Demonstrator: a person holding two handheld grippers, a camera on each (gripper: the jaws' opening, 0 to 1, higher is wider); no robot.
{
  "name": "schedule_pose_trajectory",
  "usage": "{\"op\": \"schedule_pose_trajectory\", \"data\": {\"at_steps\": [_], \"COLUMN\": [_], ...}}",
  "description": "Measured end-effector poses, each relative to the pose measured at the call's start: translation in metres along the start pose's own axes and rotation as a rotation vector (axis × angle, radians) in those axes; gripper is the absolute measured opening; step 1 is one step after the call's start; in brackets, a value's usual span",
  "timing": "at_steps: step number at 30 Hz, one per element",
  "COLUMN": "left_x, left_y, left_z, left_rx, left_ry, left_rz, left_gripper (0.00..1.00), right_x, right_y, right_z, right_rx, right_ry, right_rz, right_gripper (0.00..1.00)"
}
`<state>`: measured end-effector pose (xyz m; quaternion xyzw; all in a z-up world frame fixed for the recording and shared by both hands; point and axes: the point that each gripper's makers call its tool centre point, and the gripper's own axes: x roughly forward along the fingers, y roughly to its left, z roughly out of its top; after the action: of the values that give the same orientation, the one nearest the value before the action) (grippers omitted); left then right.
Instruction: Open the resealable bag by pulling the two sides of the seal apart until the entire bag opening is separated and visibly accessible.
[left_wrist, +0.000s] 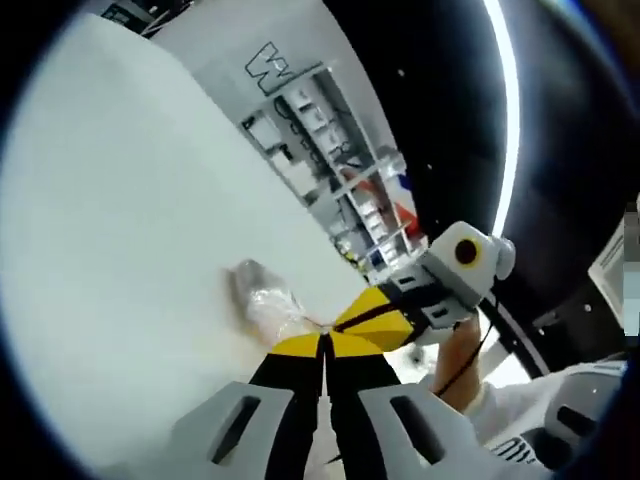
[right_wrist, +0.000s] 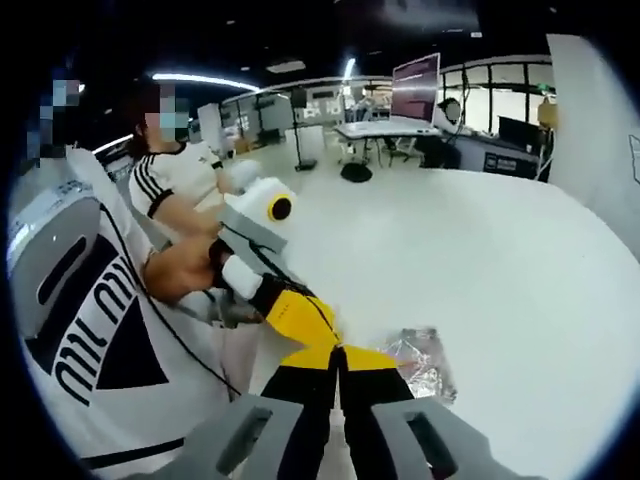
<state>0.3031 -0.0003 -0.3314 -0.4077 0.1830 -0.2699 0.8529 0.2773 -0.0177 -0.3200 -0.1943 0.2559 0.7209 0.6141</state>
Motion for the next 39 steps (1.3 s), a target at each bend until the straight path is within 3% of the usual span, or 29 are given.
{"op": "schedule_pose_trajectory", "data": {"at_steps": [14, 16, 20, 39], "left_x": [-0.002, -0.004, -0.004, -0.006], "left_y": [0.009, -0.011, -0.016, -0.017], "left_z": [-0.001, -0.017, -0.023, -0.023], "left_rx": [0.083, 0.09, 0.108, 0.23], "left_ry": [0.02, 0.022, 0.024, 0.056], "left_rz": [0.023, 0.022, 0.03, 0.073], "left_gripper": [0.01, 0.01, 0.01, 0.01], "right_x": [0.004, 0.003, 0.003, 0.002], "right_y": [0.0, 0.0, 0.001, 0.001], "right_z": [-0.008, -0.008, -0.01, -0.014], "right_rx": [0.02, 0.017, 0.001, 0.017], "right_ry": [0.057, 0.059, 0.065, 0.072], "right_rz": [0.025, 0.02, 0.018, 0.027], "right_gripper": [0.0, 0.0, 0.0, 0.0]}}
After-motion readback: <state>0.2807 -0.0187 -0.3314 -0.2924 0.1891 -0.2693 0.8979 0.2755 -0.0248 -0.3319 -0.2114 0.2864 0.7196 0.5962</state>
